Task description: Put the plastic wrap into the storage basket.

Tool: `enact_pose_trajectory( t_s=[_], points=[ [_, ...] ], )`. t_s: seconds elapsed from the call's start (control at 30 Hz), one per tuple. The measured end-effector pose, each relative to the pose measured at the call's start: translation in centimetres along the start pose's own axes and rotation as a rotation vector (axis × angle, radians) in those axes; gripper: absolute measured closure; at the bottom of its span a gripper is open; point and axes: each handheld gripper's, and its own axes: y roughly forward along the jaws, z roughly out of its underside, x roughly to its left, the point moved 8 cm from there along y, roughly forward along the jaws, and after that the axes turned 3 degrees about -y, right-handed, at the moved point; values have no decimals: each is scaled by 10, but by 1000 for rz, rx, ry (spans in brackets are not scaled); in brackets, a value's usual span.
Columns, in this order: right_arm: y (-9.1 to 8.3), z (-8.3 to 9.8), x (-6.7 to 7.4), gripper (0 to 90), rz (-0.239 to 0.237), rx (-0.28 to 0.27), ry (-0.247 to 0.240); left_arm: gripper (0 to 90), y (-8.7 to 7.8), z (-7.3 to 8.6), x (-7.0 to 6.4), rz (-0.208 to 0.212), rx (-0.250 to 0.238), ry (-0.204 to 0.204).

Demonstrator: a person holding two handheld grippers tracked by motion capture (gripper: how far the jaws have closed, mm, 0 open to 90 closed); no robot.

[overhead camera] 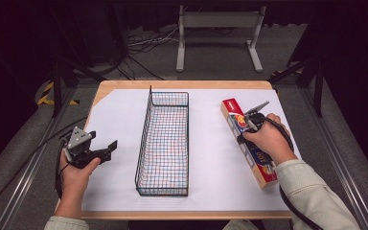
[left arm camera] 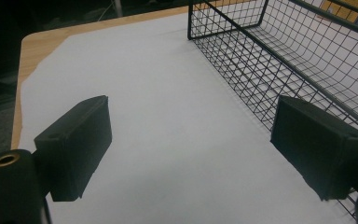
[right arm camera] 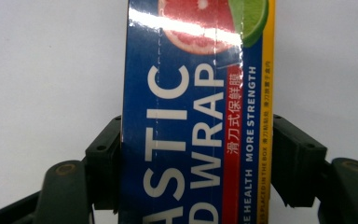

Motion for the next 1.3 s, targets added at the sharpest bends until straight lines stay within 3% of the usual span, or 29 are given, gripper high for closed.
enact_pose_trajectory(
  t_s=[0.53, 0.7, 0.87, 1.3],
  points=[
    [3, -5, 4, 396, 49, 143, 19, 127, 1, 2, 3, -2, 7, -6],
    [3, -6, 4, 405, 54, 142, 19, 127, 1, 2, 3, -2, 5, -11],
    [1, -7, 7, 409, 28, 126, 50, 127, 1, 2, 3, -2, 4, -12],
    [-23, -20, 20, 408, 28, 90, 99, 127, 0, 1, 4, -4, -2, -17]
  ],
)
